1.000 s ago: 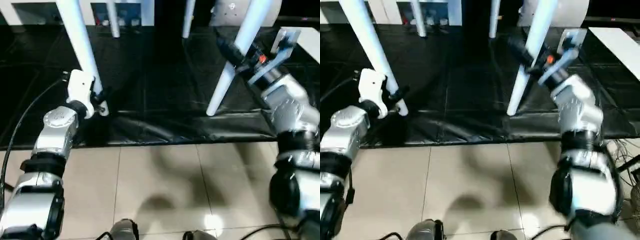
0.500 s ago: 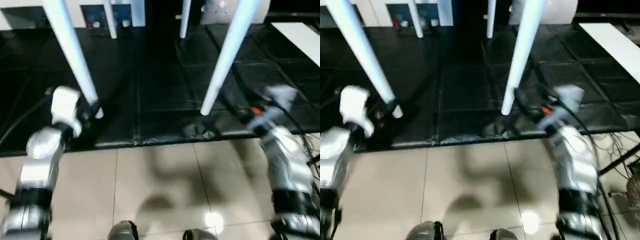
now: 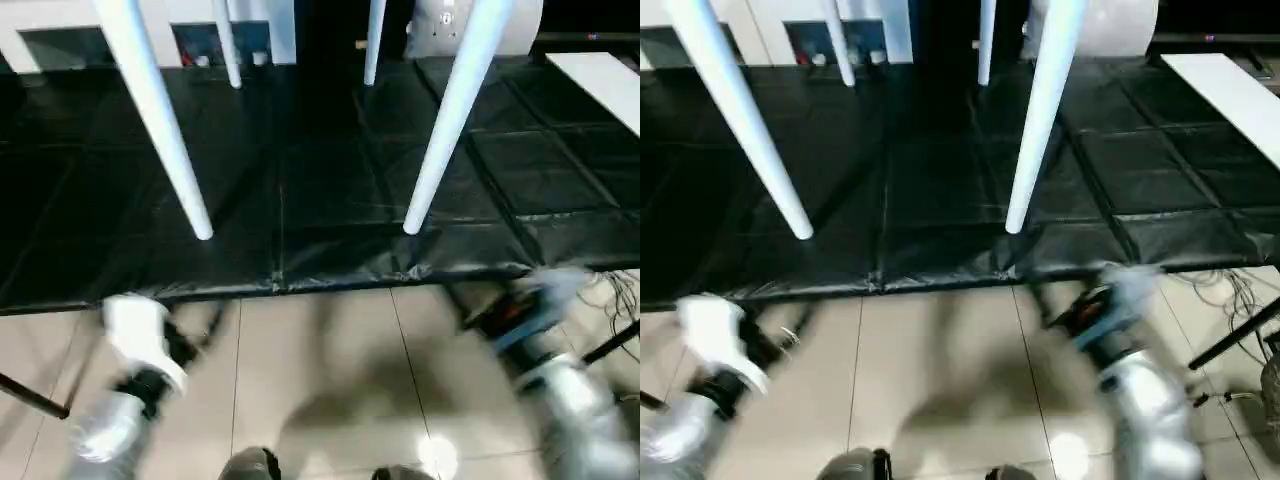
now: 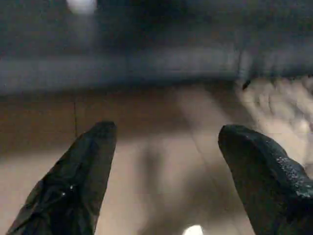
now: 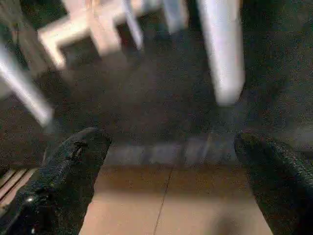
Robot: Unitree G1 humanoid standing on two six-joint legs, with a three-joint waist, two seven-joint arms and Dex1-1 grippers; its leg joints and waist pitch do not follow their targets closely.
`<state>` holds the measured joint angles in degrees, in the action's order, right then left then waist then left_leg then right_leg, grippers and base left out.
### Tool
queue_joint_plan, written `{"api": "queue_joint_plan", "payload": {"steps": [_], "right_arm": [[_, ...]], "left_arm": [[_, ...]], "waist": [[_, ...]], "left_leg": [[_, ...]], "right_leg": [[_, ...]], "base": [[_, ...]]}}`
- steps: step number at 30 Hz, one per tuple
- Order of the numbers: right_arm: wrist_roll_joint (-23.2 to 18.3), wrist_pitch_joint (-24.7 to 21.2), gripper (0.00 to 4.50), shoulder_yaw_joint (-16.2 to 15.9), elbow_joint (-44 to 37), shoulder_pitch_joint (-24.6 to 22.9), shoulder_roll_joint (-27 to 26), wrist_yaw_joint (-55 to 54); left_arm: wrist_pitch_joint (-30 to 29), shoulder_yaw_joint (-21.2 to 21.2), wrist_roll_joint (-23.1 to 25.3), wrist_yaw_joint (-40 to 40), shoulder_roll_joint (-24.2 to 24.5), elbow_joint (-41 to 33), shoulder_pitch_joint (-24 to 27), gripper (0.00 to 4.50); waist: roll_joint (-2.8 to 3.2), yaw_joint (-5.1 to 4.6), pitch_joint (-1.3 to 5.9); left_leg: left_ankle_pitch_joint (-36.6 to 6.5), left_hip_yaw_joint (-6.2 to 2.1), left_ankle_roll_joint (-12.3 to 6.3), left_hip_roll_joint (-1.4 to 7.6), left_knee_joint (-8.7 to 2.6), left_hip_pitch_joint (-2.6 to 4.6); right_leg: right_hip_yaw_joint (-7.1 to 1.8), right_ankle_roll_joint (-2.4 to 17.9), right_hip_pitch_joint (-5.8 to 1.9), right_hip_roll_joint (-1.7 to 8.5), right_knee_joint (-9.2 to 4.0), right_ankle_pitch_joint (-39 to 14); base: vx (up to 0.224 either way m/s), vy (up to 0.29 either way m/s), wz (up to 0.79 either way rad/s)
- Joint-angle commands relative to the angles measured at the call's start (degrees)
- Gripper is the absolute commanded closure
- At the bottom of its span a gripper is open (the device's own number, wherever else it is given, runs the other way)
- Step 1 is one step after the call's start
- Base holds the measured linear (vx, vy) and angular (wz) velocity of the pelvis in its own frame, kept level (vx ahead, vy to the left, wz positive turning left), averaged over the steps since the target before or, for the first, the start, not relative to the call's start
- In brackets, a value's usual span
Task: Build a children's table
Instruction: Flip table
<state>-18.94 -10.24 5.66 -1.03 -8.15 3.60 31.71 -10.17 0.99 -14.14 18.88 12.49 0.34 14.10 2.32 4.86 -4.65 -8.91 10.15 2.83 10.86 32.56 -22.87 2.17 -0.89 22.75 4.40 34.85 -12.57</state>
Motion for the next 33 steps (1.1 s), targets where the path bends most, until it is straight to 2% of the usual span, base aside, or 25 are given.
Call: {"api": "queue_joint_plan", "payload": {"steps": [1, 2, 4, 5, 6, 7, 8, 9, 10, 11, 13, 14, 15, 17, 19, 20, 21, 22, 24, 25, 26, 27, 29, 33], "right_arm": [[1.9, -0.6, 0.00, -0.8, 4.4, -0.3, -0.6, -0.1], [3.2, 0.3, 0.00, -0.6, 10.2, 0.6, -1.7, -1.6], [5.1, 1.3, 0.00, -1.6, 16.0, 1.5, -1.8, -2.3], [5.8, 1.6, 0.00, -2.0, 18.1, 2.0, -1.8, -2.5], [6.1, 1.8, 0.00, -2.1, 18.9, 2.1, -1.8, -2.6], [6.6, 1.4, 0.00, -2.4, 22.7, 3.2, -1.9, -4.0], [7.2, 1.2, 0.00, -2.7, 26.3, 4.3, -1.8, -5.4], [8.4, 1.8, 0.00, -2.8, 32.2, 6.2, -1.6, -7.7], [9.4, 1.9, 0.00, -2.7, 37.6, 8.1, -1.4, -10.1], [11.4, 2.6, 0.00, -2.8, 43.6, 10.2, -0.9, -13.5], [14.5, 3.0, 0.00, -3.2, 52.3, 13.2, -0.2, -19.1], [15.6, 2.6, 0.00, -3.6, 55.1, 14.1, 0.1, -20.9], [15.8, 0.8, 0.00, -3.8, 57.8, 15.0, 0.3, -21.7], [16.6, -2.4, 0.00, -4.5, 61.5, 15.4, 0.4, -23.5], [16.9, -3.0, 0.00, -5.0, 62.6, 15.4, 0.4, -23.5], [18.2, -4.7, 0.00, -6.5, 63.6, 15.5, 0.5, -23.5], [18.5, -5.5, 0.00, -7.2, 66.1, 16.2, 0.3, -22.5], [18.1, -7.0, 0.00, -6.5, 68.6, 17.2, -0.1, -23.0], [17.8, -7.9, 0.00, -5.8, 70.4, 18.0, -0.4, -23.4], [17.8, -7.9, 0.00, -5.8, 70.4, 18.0, -0.4, -23.4], [17.8, -7.9, 0.00, -5.8, 70.4, 18.0, -0.4, -23.4], [17.8, -7.9, 0.00, -5.8, 70.4, 18.0, -0.4, -23.4], [17.8, -7.9, 0.00, -5.8, 70.4, 18.0, -0.4, -23.4], [17.8, -7.9, 0.00, -5.8, 70.4, 18.0, -0.4, -23.4]], "left_arm": [[-1.9, -2.1, 3.2, -0.1, 0.6, 4.5, 0.4, 0.76], [-5.2, -3.3, 3.2, -0.1, 0.3, 9.2, -1.1, 0.76], [-7.3, -4.9, 3.6, 0.7, 0.5, 14.5, -3.1, 0.76], [-7.6, -5.2, 3.9, 0.8, 0.5, 16.6, -3.9, 0.76], [-7.7, -5.3, 4.1, 0.9, 0.5, 17.5, -4.2, 0.76], [-7.8, -5.1, 4.7, 0.4, 0.2, 21.2, -5.8, 0.76], [-7.7, -4.7, 5.3, 0.0, -0.2, 24.4, -7.2, 0.76], [-6.9, -4.0, 6.0, -1.1, -0.9, 30.2, -9.8, 0.76], [-6.0, -3.5, 6.6, -2.0, -1.4, 35.1, -12.0, 0.76], [-4.9, -2.8, 7.0, -3.4, -1.9, 40.3, -14.4, 0.76], [-3.9, -1.6, 6.5, -5.6, -2.5, 47.1, -17.2, 0.76], [-3.7, -1.1, 6.2, -6.3, -2.7, 49.2, -18.0, 0.76], [-3.8, -1.0, 6.1, -6.8, -2.8, 50.9, -18.5, 0.76], [-5.3, -2.8, 7.4, -6.4, -2.8, 53.2, -18.8, 0.76], [-6.0, -3.7, 8.0, -6.0, -2.8, 54.0, -18.9, 0.76], [-6.3, -4.3, 8.5, -5.5, -2.8, 54.6, -19.1, 0.76], [-5.7, -3.4, 8.6, -5.9, -3.3, 56.8, -20.0, 0.76], [-5.0, -2.3, 8.4, -6.6, -3.8, 59.2, -21.1, 0.76], [-4.4, -1.5, 8.2, -7.1, -4.2, 61.0, -21.9, 0.76], [-4.4, -1.5, 8.2, -7.1, -4.2, 61.0, -21.9, 0.76], [-4.4, -1.5, 8.2, -7.1, -4.2, 61.0, -21.9, 0.76], [-4.4, -1.5, 8.2, -7.1, -4.2, 61.0, -21.9, 0.76], [-4.4, -1.5, 8.2, -7.1, -4.2, 61.0, -21.9, 0.76], [-4.4, -1.5, 8.2, -7.1, -4.2, 61.0, -21.9, 0.76]], "waist": [[-0.20, -0.34, 2.13], [-0.36, -0.38, 2.15], [-0.06, -0.58, 2.24], [-0.09, -0.54, 2.19], [-0.14, -0.45, 2.47], [0.06, -0.48, 2.54], [-0.01, -0.52, 2.84], [-0.09, -0.42, 2.96], [-0.05, -0.53, 2.75], [0.06, -0.65, 2.72], [-0.08, -0.42, 3.21], [-0.10, -0.36, 3.43], [-0.07, -0.33, 3.57], [0.04, -0.27, 3.93], [-0.08, -0.12, 4.07], [0.02, -0.07, 4.19], [0.14, 0.03, 4.41], [0.22, -0.10, 4.25], [0.24, 0.01, 3.67], [0.25, 0.05, 3.25], [0.24, 0.01, 3.05], [0.17, 0.00, 3.19], [0.18, -0.02, 3.25], [0.15, -0.04, 3.34]], "left_leg": [[-27.4, -1.65, 2.83, 2.01, -4.84, 1.62], [-27.7, -1.71, 2.96, 2.11, -4.82, 1.84], [-28.4, -1.64, 3.44, 2.07, -4.78, 2.14], [-28.7, -1.68, 3.53, 2.07, -4.81, 2.16], [-27.6, -1.71, 3.45, 2.28, -4.93, 1.98], [-26.7, -1.65, 3.28, 2.39, -5.12, 1.71], [-25.4, -1.49, 3.33, 2.25, -4.98, 1.81], [-24.9, -1.46, 3.05, 2.35, -4.95, 1.78], [-25.1, -1.27, 3.09, 2.22, -4.85, 1.83], [-25.7, -1.23, 3.38, 1.96, -4.72, 2.02], [-23.6, -1.34, 3.71, 2.03, -4.55, 1.87], [-21.4, -1.21, 3.34, 2.02, -4.40, 1.67], [-20.6, -1.07, 2.98, 1.98, -4.31, 1.61], [-17.4, -1.02, 1.09, 2.08, -3.98, 1.38], [-15.7, -0.86, -0.22, 2.16, -3.72, 1.23], [-15.2, -0.87, -0.62, 2.19, -3.64, 1.23], [-14.9, -0.83, -1.11, 2.35, -3.61, 1.27], [-16.4, -0.79, -1.10, 2.29, -3.70, 1.43], [-20.4, -0.79, 0.08, 2.48, -4.07, 1.79], [-24.2, -0.94, 1.21, 2.64, -4.39, 2.15], [-26.0, -1.07, 1.80, 2.62, -4.51, 2.32], [-28.2, -1.40, 2.74, 2.63, -4.56, 2.77], [-29.0, -1.66, 3.40, 2.76, -4.82, 2.77], [-29.0, -1.62, 3.29, 2.69, -4.85, 2.64]], "right_leg": [[-2.48, 1.8, -0.15, 3.47, -6.98, -31.4], [-2.55, 2.2, 0.01, 3.62, -6.92, -31.4], [-2.53, 3.4, 0.31, 3.51, -7.01, -29.5], [-2.54, 3.7, 0.21, 3.52, -7.01, -28.8], [-2.58, 4.4, -0.19, 3.59, -6.62, -25.7], [-2.44, 5.5, -0.44, 3.40, -6.25, -21.6], [-2.33, 6.7, -0.61, 3.29, -5.86, -18.2], [-2.39, 7.1, -0.75, 3.37, -5.85, -16.8], [-2.31, 8.0, -0.59, 3.35, -5.78, -16.2], [-2.26, 8.5, -0.45, 3.54, -5.94, -17.8], [-2.29, 9.3, -0.97, 3.90, -5.68, -15.5], [-2.24, 10.1, -1.31, 3.84, -5.34, -11.8], [-2.19, 10.4, -1.47, 3.75, -5.18, -10.2], [-1.96, 11.6, -1.91, 3.64, -4.64, -4.9], [-1.93, 12.5, -2.16, 3.77, -4.38, -1.5], [-1.88, 12.9, -2.23, 3.84, -4.25, -0.8], [-1.77, 13.5, -2.33, 3.97, -4.26, -0.7], [-1.74, 13.8, -2.20, 3.95, -4.55, -3.0], [-1.87, 13.5, -1.86, 4.13, -5.25, -9.8], [-1.94, 12.5, -1.64, 4.36, -5.75, -15.4], [-1.96, 11.8, -1.55, 4.44, -6.04, -18.5], [-2.09, 10.4, -1.53, 4.69, -6.44, -22.7], [-2.23, 9.6, -1.40, 4.55, -6.50, -23.3], [-2.24, 9.7, -1.32, 4.51, -6.45, -22.5]], "base": [[0.000, 0.000, 0.00], [0.000, 0.000, 0.00], [0.000, 0.000, 0.00], [0.000, 0.000, 0.00], [0.000, 0.000, 0.00], [0.000, 0.000, 0.00], [0.000, 0.000, 0.00], [0.000, 0.000, 0.00], [0.000, 0.000, 0.00], [0.000, 0.000, 0.00], [0.000, 0.000, 0.00], [0.000, 0.000, 0.00], [0.000, 0.000, 0.00], [0.025, -0.003, 0.00], [0.025, -0.003, 0.00], [0.000, 0.000, 0.00], [0.000, 0.000, 0.00], [0.000, 0.000, 0.00], [0.000, 0.000, 0.00], [0.000, 0.000, 0.00], [0.000, 0.000, 0.00], [0.000, 0.000, 0.00], [0.000, 0.000, 0.00], [0.000, 0.000, 0.00]]}}
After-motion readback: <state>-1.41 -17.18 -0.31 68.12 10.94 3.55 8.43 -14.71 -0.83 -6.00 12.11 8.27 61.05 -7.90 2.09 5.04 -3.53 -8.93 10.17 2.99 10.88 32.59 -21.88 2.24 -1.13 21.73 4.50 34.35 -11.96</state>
